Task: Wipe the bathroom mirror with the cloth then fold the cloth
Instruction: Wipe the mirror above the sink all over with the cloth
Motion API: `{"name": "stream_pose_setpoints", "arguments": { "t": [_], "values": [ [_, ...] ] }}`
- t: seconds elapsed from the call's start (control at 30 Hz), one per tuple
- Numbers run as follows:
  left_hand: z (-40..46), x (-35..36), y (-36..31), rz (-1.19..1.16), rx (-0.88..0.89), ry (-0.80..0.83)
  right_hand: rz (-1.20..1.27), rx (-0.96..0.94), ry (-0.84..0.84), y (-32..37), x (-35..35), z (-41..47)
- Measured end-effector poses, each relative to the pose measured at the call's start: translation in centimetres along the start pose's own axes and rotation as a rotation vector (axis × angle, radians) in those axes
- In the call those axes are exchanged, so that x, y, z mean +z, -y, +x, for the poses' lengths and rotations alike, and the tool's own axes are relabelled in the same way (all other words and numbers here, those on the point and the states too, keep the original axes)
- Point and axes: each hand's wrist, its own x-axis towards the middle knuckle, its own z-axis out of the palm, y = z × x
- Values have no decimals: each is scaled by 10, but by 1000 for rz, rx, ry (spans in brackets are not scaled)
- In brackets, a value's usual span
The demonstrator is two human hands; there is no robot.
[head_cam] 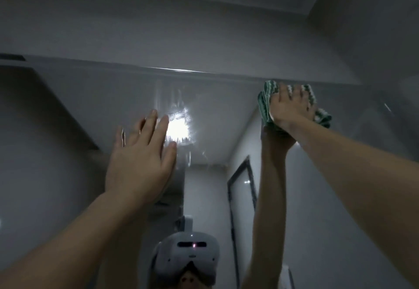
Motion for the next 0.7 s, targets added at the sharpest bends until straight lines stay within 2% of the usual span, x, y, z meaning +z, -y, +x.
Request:
{"name": "stream_pose_setpoints", "arguments": {
  "t": [0.1,0.17,0.47,0.6,0.7],
  "values": [
    [-1,1,3,14,18,2,17,67,5,29,1,0],
    [-2,1,4,-3,18,-6,32,30,-2,55,3,-3],
    [3,6,7,15,26,-31,88,-565,42,186,33,-73],
    [3,5,8,46,30,-35,109,-717,85,177,30,-75],
    [1,4,8,29,32,-36,80,-714,53,140,25,-55]
  ]
}}
